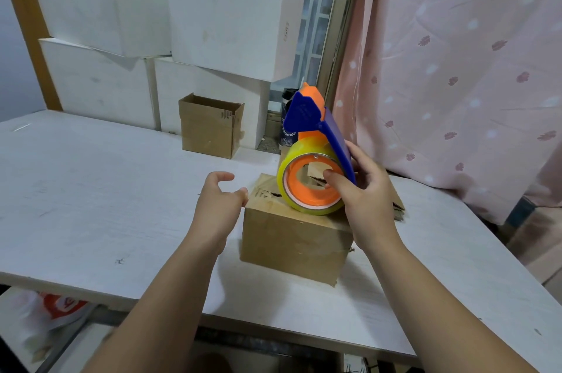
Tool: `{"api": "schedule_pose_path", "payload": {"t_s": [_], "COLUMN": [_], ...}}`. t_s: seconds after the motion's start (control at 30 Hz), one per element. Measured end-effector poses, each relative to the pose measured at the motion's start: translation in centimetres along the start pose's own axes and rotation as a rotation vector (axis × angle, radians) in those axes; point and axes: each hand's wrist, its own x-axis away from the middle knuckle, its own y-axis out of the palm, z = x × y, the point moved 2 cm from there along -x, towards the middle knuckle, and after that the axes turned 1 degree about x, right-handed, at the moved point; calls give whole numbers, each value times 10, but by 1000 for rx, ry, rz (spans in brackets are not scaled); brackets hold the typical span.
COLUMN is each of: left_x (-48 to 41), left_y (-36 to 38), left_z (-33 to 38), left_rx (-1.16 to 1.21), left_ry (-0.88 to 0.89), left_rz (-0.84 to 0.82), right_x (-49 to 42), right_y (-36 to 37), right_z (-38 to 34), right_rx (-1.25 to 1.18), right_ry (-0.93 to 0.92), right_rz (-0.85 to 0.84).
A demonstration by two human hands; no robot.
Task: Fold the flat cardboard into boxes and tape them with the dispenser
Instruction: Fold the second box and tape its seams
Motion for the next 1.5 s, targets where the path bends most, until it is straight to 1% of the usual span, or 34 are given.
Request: {"api": "schedule_pose_path", "payload": {"t_s": [0.07, 0.17, 0.2, 0.23, 0.27, 0.3, 0.33, 0.37, 0.4, 0.43, 0.47, 0.5, 0.57, 0.63, 0.7, 0.8, 0.83, 0.9, 0.97, 1.03, 1.17, 1.3, 1.37, 1.5], "left_x": [-1, 0, 1, 2, 5, 8, 13, 19, 25, 31, 37, 41, 47, 49, 49, 48, 47, 47, 48, 50, 51, 48, 47, 47], "left_y": [1, -3, -4, -5, -5, -5, -6, -6, -4, -1, 3, 6, 11, 14, 16, 16, 15, 15, 21, 25, 26, 26, 27, 27], "left_z": [1, 1, -1, -4, -5, -5, -3, -1, 1, 2, 2, 0, -5, -9, -13, -14, -12, -4, 3, 2, -2, -3, -2, 1], "left_rx": [-31, -54, -93, -154, -208, -218, -162, -57, 40, 89, 75, 18, -95, -106, -128, -334, -407, -485, -550, -650, -668, -748, -772, -816], "left_ry": [-6, -60, -61, -34, 20, 98, 181, 250, 303, 336, 362, 389, 428, 426, 374, 290, 310, 457, 585, 603, 627, 631, 611, 624], "left_rz": [-30, -136, -158, -163, -133, -61, 19, 72, 82, 56, 23, 8, 41, 63, 43, 28, 55, 85, -10, -63, -3, 66, 61, 43], "right_x": [0, 0, 0, 0, 0, 0, 0, 0, 0, 0, 1, 1, 4, 5, 5, 6, 6, 6, 7, 7, 7, -1, -7, -18], "right_y": [0, 0, 0, 0, -1, -1, -1, -1, -1, -1, 0, 0, 3, 5, 7, 8, 8, 9, 9, 10, 9, 5, 1, -5], "right_z": [0, 0, 1, 2, 2, 2, 3, 3, 3, 3, 3, 2, -1, -2, -2, -1, -1, -2, -3, -4, -7, -11, -16, -33], "right_rx": [8, 13, 13, 16, 24, 36, 49, 65, 82, 102, 124, 148, 177, 176, 222, 287, 303, 325, 328, 339, 365, 418, 442, 598], "right_ry": [-3, -3, -2, -1, -1, 0, 1, 1, 0, -4, -15, -35, -92, -138, -162, -178, -184, -196, -206, -201, -234, -140, -89, -117], "right_rz": [4, 17, 22, 28, 33, 36, 37, 38, 42, 48, 54, 61, 70, 80, 78, 67, 68, 65, 52, 42, 12, -32, -85, -208]}}
